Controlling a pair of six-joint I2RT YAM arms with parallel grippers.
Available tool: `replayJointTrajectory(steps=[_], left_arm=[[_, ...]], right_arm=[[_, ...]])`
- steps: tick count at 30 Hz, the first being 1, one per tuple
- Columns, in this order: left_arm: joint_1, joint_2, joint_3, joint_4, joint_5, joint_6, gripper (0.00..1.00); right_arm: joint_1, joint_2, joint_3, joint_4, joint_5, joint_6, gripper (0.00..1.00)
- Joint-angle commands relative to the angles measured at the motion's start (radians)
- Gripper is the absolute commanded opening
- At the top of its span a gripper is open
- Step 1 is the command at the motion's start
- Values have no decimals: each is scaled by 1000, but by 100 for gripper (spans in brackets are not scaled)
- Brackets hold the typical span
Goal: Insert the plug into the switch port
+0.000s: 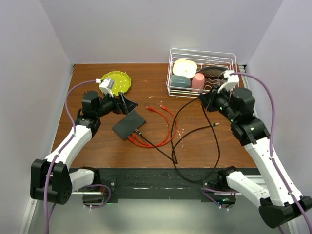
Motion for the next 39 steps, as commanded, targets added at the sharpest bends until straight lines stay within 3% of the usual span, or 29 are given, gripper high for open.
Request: replayJointTrajectory(steps=[1,6,11,13,20,24,39], left_arm=[[-1,-44,-29,174,101,-91,100],[-4,-25,-29,266,193,-158,98],[-23,11,-37,370,257,-217,89],[-50,34,-12,377,290,-223,83],[-179,77,38,396,245,-215,79],[-230,116,69,406,254,-221,71],[-231,13,-9,516,250,-180,78]], right_arm=[[40,-40,-60,34,-75,-10,0],[189,12,-123,89,-21,4,0],[292,93,-150,173,-39,33,0],[312,110,-151,209,-38,36,0],[372,156,-150,261,-33,51,0],[388,178,-160,295,-58,62,0],[396,187,-254,446,-275,50,0]])
